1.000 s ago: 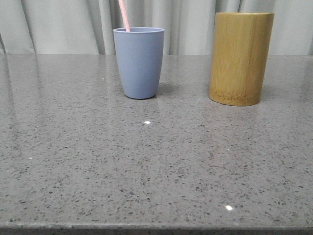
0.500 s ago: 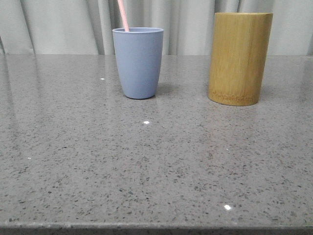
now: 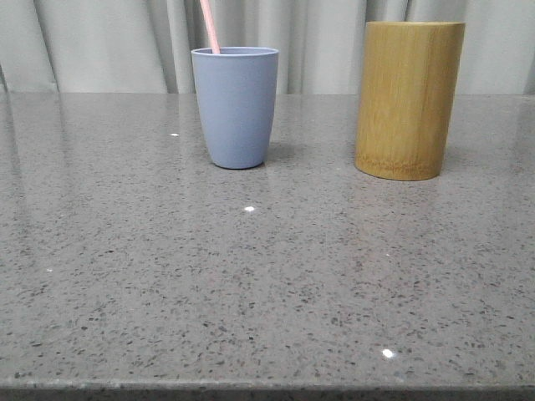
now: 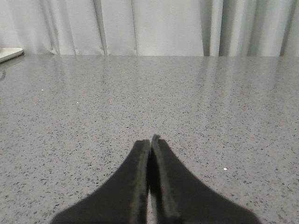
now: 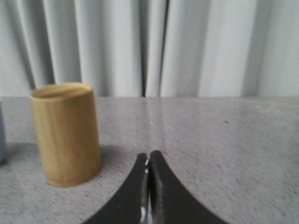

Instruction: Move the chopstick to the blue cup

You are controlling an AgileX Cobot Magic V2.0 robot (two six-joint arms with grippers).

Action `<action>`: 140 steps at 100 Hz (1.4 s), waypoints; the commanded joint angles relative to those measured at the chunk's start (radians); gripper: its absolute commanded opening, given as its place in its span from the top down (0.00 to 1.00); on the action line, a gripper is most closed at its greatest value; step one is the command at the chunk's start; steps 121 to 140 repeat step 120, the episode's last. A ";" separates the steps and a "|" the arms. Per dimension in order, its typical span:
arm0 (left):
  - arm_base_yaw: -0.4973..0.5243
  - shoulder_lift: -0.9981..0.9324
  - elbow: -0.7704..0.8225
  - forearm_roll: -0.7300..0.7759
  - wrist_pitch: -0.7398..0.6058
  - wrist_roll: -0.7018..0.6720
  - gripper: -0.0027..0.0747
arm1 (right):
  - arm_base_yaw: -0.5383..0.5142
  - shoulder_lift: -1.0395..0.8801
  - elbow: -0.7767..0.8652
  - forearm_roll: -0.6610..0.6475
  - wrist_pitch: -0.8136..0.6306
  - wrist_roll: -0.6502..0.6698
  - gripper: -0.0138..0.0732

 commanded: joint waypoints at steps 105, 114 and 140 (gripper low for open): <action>0.000 -0.037 0.010 -0.006 -0.086 -0.003 0.99 | -0.129 -0.151 0.100 -0.024 0.028 0.006 0.92; 0.000 -0.037 0.010 -0.006 -0.086 -0.003 0.99 | -0.129 -0.151 0.100 -0.024 0.028 0.006 0.92; 0.000 -0.037 0.010 -0.006 -0.086 -0.003 0.99 | -0.129 -0.151 0.100 -0.024 0.028 0.006 0.92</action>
